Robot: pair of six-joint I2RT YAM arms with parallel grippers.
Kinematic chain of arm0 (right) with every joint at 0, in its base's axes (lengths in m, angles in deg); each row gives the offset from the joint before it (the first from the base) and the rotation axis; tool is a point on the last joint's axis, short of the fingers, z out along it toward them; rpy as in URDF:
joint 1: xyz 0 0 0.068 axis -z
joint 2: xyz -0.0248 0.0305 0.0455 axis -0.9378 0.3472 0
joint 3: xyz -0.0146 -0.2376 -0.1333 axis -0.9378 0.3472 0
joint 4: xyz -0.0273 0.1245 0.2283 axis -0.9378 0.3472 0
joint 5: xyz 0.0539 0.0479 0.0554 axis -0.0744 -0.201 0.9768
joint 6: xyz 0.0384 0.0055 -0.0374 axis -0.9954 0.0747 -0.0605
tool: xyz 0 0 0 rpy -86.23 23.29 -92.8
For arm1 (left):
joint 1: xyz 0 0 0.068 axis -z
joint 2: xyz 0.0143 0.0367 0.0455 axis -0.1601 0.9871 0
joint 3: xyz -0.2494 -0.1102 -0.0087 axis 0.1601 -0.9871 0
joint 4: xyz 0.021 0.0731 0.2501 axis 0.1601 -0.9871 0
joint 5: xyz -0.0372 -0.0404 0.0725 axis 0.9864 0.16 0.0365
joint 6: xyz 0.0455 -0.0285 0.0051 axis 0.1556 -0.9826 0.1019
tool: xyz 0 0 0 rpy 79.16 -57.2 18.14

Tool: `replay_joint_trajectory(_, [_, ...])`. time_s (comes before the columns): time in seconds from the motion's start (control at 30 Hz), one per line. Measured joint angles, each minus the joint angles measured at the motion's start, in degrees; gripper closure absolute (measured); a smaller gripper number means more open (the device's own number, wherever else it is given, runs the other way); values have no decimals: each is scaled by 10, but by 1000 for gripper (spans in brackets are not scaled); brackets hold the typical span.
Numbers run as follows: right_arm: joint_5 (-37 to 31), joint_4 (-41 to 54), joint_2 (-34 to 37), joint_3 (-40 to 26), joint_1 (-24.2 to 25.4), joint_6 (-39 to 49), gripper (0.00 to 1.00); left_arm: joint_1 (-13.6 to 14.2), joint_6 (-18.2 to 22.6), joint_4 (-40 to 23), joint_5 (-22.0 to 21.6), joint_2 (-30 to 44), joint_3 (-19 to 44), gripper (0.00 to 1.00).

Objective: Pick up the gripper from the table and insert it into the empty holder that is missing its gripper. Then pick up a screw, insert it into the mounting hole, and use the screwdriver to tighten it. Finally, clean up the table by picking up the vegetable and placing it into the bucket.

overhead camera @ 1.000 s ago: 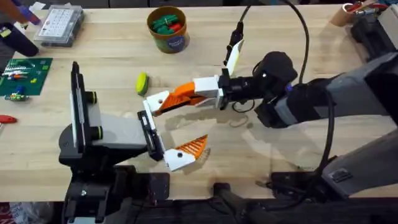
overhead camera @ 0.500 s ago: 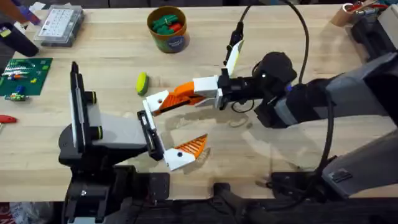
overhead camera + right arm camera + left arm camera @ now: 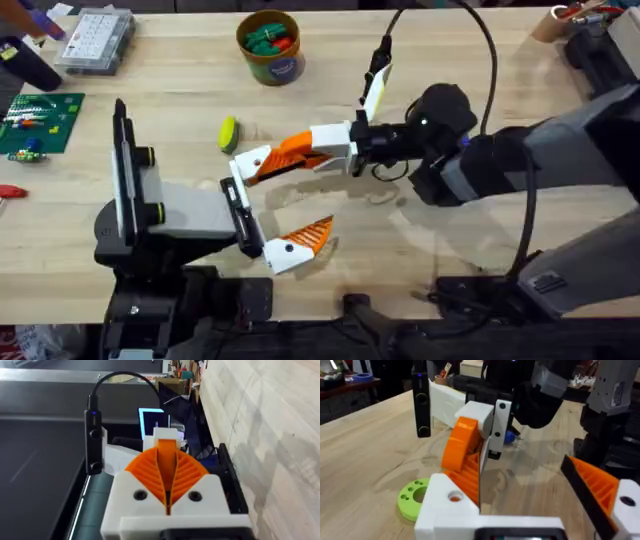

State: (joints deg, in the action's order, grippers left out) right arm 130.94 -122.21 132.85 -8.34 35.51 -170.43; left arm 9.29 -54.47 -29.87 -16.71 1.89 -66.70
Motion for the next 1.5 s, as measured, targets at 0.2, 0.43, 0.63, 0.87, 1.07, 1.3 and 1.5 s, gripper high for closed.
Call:
replay_joint_trajectory(0.2, [-5,-3,0,0,-6,2,293,1,0,-1,5,0,0,12])
replay_joint_trajectory(0.43, [-6,-3,0,0,-7,4,7,1,0,-1,5,0,0,12])
replay_joint_trajectory(0.63, [-6,-3,0,0,-6,4,7,1,0,-1,5,0,0,13])
replay_joint_trajectory(0.87, [-1,-3,0,0,23,4,7,1,0,-1,5,0,0,13])
replay_joint_trajectory(1.07, [15,-51,0,-1,67,9,5,1,0,-1,5,0,0,15])
replay_joint_trajectory(1.3, [110,-47,-50,-43,143,54,4,1,0,-1,5,0,0,14])
replay_joint_trajectory(1.5, [139,-20,-97,-65,193,73,4,1,0,-1,5,0,0,13])
